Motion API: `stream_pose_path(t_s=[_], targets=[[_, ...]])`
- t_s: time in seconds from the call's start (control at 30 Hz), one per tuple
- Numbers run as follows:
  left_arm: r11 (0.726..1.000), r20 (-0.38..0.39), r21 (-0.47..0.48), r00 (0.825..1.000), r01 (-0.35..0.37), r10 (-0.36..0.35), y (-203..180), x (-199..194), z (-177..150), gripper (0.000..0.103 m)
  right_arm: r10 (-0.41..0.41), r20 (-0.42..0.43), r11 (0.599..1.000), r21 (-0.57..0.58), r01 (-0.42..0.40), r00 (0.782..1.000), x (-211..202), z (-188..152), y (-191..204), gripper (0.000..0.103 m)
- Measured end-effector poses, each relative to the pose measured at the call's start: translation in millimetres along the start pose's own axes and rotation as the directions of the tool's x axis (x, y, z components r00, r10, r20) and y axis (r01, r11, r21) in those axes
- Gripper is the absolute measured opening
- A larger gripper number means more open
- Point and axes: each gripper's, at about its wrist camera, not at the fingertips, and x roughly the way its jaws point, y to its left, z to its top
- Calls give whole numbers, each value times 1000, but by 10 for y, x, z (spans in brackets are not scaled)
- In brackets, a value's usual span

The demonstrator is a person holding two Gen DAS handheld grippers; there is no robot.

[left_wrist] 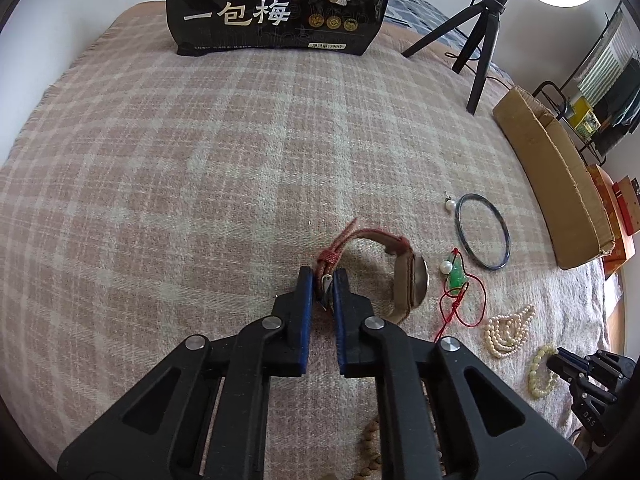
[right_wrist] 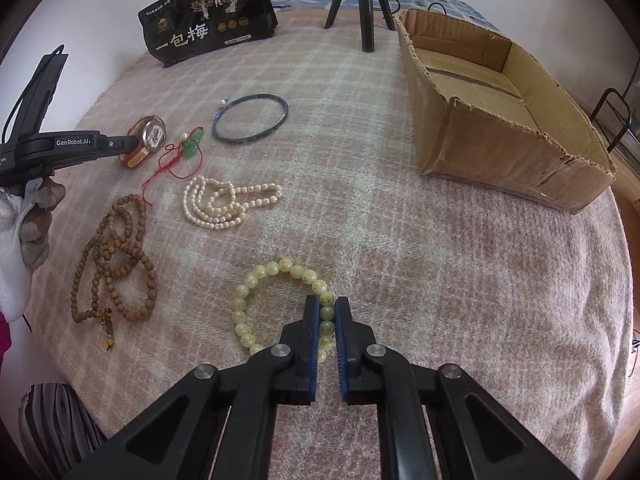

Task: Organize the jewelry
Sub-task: 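Lift and carry the watch in the left gripper while the right carries the bracelet to the box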

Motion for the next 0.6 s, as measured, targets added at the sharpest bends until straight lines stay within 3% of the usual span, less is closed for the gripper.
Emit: stream_pose_path(t_s=[0.37, 0.6], targets=[[1000, 51, 27, 999, 3, -5, -108, -199, -31, 7, -3, 88, 1000, -1, 3, 996, -326, -4, -6, 5], [996, 91, 78, 995, 34, -41, -413, -366, 57, 7, -5, 157, 1000, 19, 2, 988, -581, 68, -111, 5]])
